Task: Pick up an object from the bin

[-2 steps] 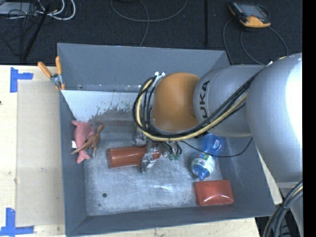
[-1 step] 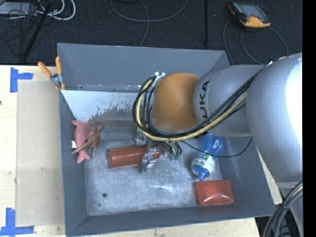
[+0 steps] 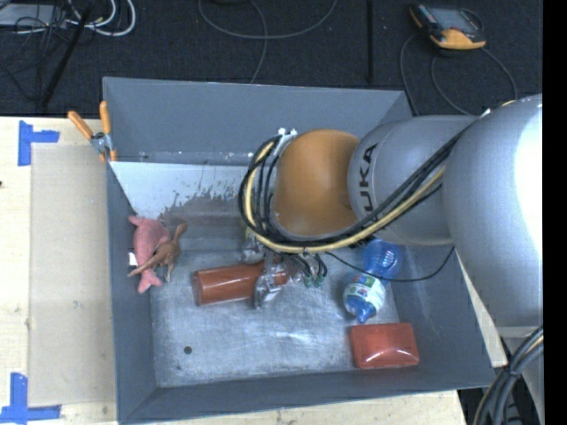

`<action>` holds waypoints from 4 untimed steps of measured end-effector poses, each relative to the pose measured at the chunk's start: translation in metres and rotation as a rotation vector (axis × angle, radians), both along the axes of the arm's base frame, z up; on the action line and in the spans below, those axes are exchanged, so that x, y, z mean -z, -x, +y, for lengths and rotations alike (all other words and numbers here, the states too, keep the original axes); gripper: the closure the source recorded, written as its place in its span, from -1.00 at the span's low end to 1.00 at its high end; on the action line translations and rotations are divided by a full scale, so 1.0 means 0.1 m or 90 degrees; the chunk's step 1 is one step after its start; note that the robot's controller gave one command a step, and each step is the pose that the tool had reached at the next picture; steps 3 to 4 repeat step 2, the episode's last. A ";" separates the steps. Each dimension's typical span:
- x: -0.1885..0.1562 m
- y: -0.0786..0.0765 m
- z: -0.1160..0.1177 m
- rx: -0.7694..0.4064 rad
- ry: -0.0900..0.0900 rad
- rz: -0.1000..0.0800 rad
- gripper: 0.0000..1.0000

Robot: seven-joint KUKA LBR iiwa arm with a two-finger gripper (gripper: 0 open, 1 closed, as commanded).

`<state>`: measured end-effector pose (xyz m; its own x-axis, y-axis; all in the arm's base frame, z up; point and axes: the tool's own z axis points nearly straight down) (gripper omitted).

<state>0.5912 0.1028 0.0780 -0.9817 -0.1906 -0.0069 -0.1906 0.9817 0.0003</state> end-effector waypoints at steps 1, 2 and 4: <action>-0.16 0.03 0.00 0.000 0.001 0.008 1.00; -0.32 0.01 0.00 0.001 0.001 0.003 1.00; -0.32 0.01 0.00 0.001 0.001 0.003 1.00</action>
Offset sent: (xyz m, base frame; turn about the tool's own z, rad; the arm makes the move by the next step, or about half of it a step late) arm 0.0000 0.0002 0.0387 0.0000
